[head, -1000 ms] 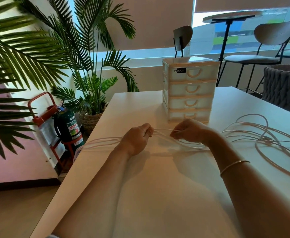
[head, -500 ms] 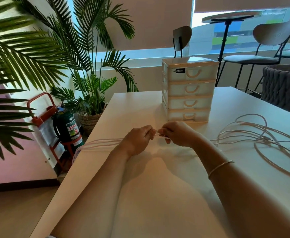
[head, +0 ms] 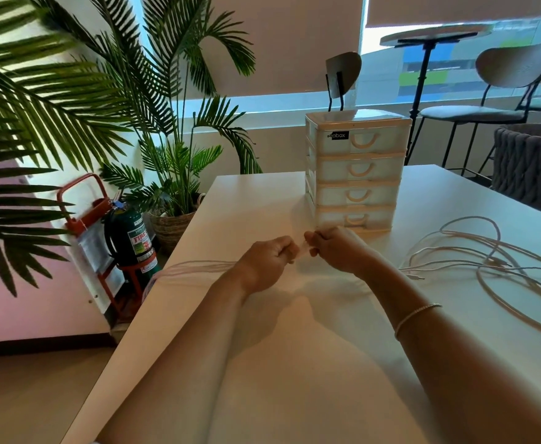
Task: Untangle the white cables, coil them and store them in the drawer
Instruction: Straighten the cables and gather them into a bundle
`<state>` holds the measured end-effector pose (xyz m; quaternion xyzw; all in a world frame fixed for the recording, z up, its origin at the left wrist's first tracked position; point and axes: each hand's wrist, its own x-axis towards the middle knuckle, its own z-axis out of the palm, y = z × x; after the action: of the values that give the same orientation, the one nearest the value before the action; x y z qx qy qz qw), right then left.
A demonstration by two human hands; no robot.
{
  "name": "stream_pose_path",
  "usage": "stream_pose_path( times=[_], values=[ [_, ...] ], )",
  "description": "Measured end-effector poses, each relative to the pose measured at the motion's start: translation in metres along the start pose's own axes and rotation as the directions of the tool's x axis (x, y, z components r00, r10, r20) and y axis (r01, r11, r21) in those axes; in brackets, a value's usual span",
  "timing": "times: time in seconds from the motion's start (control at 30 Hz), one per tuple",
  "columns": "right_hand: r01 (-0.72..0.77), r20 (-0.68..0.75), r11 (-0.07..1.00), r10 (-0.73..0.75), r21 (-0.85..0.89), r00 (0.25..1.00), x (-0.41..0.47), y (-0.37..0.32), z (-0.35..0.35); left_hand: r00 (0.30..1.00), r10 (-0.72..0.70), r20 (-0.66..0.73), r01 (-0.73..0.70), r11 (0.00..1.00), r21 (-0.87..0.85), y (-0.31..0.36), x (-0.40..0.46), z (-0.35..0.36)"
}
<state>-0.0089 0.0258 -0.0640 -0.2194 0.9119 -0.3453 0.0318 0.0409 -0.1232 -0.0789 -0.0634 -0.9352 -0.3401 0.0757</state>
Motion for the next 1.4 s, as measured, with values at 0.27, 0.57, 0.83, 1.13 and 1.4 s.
stream_pose_path(
  times=[0.27,0.57,0.83,1.13,1.4],
  values=[
    [0.085,0.257,0.992,-0.059,-0.093,0.965,-0.011,-0.009,0.0,0.993,-0.068,-0.101,0.07,0.997,0.021,-0.01,0.001,0.004],
    [0.068,-0.019,0.995,-0.069,-0.078,0.997,-0.009,-0.001,-0.003,0.998,0.031,0.047,-0.032,0.999,0.004,0.0,-0.002,0.01],
    [0.09,0.033,0.995,-0.089,-0.03,0.995,-0.009,0.006,-0.007,0.998,-0.059,0.01,0.056,0.98,0.192,-0.022,0.002,-0.007],
    [0.042,-0.057,0.988,-0.051,-0.152,0.997,-0.003,0.01,-0.006,0.978,-0.208,-0.033,0.198,0.856,0.478,-0.077,-0.03,-0.056],
    [-0.017,-0.144,0.987,-0.007,-0.162,0.99,0.007,0.007,0.006,0.973,-0.195,-0.126,0.232,0.821,0.522,-0.102,-0.068,-0.092]
  ],
)
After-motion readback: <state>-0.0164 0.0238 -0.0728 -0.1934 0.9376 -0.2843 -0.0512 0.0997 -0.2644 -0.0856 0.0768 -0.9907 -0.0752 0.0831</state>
